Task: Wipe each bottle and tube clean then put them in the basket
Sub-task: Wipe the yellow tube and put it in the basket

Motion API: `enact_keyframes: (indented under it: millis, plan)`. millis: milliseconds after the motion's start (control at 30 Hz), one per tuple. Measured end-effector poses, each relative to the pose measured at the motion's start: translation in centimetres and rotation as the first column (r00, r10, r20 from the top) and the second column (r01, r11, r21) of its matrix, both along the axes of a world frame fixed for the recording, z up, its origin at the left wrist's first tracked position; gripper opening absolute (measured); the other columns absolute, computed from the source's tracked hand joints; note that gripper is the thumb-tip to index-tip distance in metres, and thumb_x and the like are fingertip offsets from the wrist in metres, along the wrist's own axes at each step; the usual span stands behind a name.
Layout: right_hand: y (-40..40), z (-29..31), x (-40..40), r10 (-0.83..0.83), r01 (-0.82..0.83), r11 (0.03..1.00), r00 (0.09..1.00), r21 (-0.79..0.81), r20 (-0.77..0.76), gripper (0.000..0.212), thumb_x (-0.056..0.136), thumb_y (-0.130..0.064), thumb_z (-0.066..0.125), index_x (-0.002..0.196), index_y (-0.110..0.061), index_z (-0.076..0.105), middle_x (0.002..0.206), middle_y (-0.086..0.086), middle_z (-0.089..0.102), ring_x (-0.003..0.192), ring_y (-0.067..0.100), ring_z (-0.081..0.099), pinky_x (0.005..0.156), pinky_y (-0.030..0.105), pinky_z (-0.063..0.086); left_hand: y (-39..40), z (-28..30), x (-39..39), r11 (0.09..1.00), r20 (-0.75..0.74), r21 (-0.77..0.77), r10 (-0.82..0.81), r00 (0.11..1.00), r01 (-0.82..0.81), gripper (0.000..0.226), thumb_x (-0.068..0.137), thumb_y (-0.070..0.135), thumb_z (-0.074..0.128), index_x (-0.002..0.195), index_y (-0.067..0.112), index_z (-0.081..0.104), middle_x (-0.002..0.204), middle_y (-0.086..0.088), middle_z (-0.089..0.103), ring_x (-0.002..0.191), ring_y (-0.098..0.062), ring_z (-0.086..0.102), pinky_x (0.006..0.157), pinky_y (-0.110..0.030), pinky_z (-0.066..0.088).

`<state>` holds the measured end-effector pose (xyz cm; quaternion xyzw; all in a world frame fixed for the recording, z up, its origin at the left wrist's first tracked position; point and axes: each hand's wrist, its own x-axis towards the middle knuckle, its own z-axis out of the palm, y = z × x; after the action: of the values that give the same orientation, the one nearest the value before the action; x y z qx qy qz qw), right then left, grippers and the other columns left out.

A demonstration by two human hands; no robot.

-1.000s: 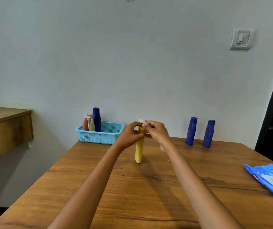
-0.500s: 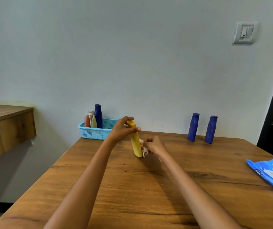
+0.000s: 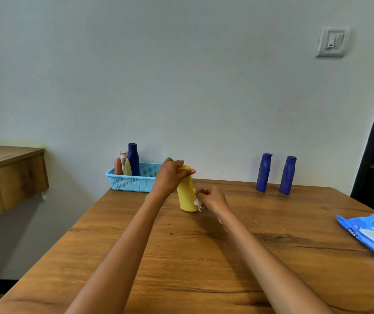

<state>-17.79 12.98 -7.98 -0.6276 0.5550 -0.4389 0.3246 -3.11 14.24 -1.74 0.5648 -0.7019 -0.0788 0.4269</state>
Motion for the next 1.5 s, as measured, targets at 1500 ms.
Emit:
enact_keyframes:
  millis: [1500]
  plan:
    - [-0.2,0.1,0.1,-0.197,0.246,0.961,0.930,-0.129,0.310,0.023,0.091,-0.009,0.056,0.109,-0.011,0.070,0.103,0.005,0.071,0.090,0.018,0.066,0.080,0.036,0.057,-0.4,1.7,1.2,0.975,-0.631,0.207,0.193,0.752,-0.077,0.028,0.087,0.011,0.062,0.115,0.003,0.063,0.081,-0.005,0.056,0.055,-0.022,0.062,0.078,-0.042,0.058]
